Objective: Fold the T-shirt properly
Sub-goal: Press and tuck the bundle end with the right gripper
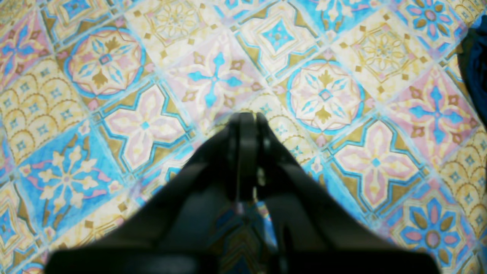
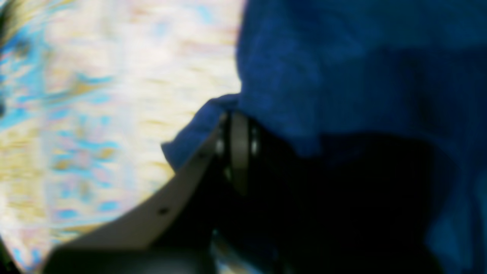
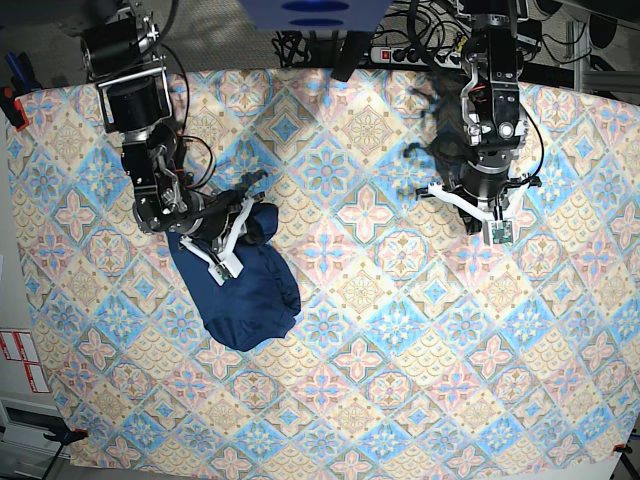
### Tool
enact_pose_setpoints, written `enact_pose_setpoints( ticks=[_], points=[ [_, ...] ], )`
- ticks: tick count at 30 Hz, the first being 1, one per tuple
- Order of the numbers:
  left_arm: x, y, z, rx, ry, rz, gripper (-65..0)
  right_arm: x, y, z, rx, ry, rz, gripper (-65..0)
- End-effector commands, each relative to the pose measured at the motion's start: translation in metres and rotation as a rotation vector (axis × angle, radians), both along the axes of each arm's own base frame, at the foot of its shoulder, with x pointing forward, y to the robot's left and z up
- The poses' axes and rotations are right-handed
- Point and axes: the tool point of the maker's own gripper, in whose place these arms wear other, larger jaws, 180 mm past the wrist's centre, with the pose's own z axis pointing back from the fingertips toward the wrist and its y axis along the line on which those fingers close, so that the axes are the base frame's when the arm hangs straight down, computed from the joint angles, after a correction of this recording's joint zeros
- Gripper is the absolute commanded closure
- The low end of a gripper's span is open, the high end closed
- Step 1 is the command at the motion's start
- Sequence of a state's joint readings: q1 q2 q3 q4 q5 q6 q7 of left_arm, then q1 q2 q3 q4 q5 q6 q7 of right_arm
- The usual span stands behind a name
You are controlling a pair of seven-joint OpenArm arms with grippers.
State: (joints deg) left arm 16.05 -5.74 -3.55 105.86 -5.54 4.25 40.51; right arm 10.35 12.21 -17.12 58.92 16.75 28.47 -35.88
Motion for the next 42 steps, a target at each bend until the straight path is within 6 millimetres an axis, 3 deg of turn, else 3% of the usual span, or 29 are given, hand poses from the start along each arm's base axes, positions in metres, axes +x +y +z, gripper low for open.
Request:
enact_pose_setpoints(
  ticks=[1, 5, 7, 13, 18, 20, 24, 27, 30, 34, 38, 42],
  points=[
    [0.007, -0.004, 0.011, 0.007, -0.042, -0.017, 0.0, -0.007, -0.023, -0.012, -0.122, 0.053, -0.002, 0.0],
    [0.007, -0.011, 0.01, 0.001, -0.041, -0.035, 0.0, -0.005, -0.015, -0.011, -0.11, 0.049, 0.003, 0.0],
    [0.007, -0.011, 0.01, 0.001, -0.041, -0.035, 0.0, 0.004, 0.004, -0.004, -0.076, 0.033, 0.009, 0.0],
    [0.005, -0.011, 0.009, 0.001, -0.036, -0.035, 0.0, -0.007, 0.033, -0.011, -0.04, 0.082, 0.027, 0.0],
    [0.004, -0.011, 0.008, 0.001, -0.035, -0.035, 0.0, -0.008, 0.038, -0.009, -0.032, 0.076, 0.033, 0.0],
    [0.004, -0.011, 0.008, 0.002, -0.035, -0.033, 0.0, -0.004, 0.043, 0.002, -0.021, 0.037, 0.039, 0.0],
    [0.004, -0.011, 0.008, 0.001, -0.033, -0.035, 0.0, 0.016, 0.045, 0.049, -0.011, -0.127, 0.061, 0.0],
    [0.004, -0.011, 0.008, 0.001, -0.033, -0.035, 0.0, 0.025, 0.046, 0.066, -0.01, -0.178, 0.067, 0.0],
    [0.004, -0.011, 0.008, 0.001, -0.033, -0.035, 0.0, 0.056, 0.047, 0.089, -0.012, -0.24, 0.065, 0.0],
    [0.0, -0.011, 0.005, 0.001, -0.022, -0.035, 0.0, 0.076, 0.037, 0.083, -0.028, -0.211, 0.042, 0.0],
    [-0.001, -0.011, 0.004, 0.001, -0.019, -0.035, 0.0, 0.107, 0.026, 0.091, -0.046, -0.209, 0.017, 0.0],
    [-0.001, -0.011, 0.004, 0.001, -0.019, -0.035, 0.0, 0.122, 0.024, 0.093, -0.027, -0.225, -0.001, 0.0]
  ],
)
